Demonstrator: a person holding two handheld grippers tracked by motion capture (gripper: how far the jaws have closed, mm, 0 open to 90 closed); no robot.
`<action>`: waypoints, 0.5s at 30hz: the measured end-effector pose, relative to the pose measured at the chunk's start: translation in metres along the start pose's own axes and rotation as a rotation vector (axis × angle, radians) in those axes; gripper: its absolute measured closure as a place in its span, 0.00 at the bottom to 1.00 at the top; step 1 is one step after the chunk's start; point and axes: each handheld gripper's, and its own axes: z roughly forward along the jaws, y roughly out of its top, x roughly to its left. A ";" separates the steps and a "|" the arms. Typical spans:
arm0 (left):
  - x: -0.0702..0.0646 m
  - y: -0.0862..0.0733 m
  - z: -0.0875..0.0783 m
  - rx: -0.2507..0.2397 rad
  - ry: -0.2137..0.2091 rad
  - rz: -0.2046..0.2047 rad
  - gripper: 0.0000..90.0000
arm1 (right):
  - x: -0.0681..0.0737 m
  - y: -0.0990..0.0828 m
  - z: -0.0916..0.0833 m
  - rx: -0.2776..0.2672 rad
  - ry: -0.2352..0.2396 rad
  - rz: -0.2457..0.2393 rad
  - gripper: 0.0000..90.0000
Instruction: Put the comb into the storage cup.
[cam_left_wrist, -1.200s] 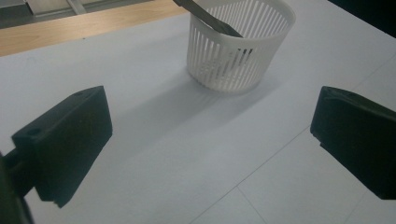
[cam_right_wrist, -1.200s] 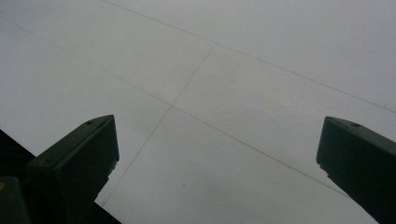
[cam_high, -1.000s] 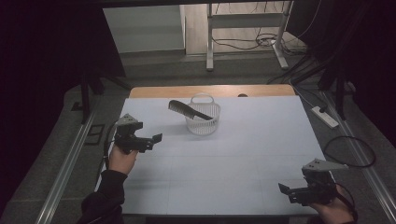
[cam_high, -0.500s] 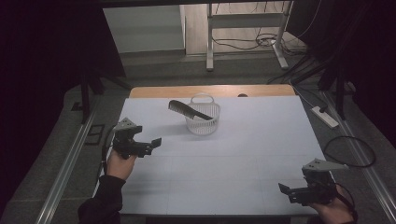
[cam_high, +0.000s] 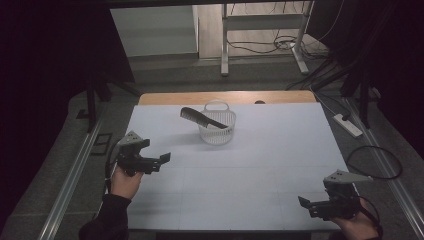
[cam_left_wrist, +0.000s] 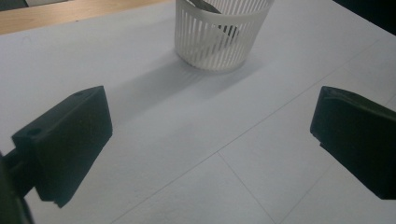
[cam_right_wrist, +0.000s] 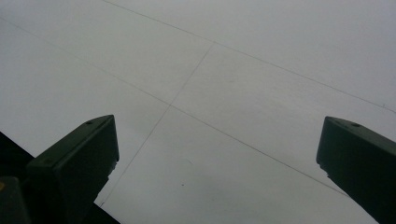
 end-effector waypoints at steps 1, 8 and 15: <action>-0.001 0.000 -0.001 -0.001 0.001 0.000 0.00 | 0.000 0.000 0.000 0.000 0.000 0.000 0.00; -0.004 -0.004 -0.006 -0.001 -0.001 0.001 0.00 | 0.000 0.000 0.000 0.000 0.000 -0.004 0.00; -0.008 -0.007 -0.010 -0.002 0.000 -0.002 0.00 | 0.001 0.000 0.000 -0.002 -0.001 -0.006 0.00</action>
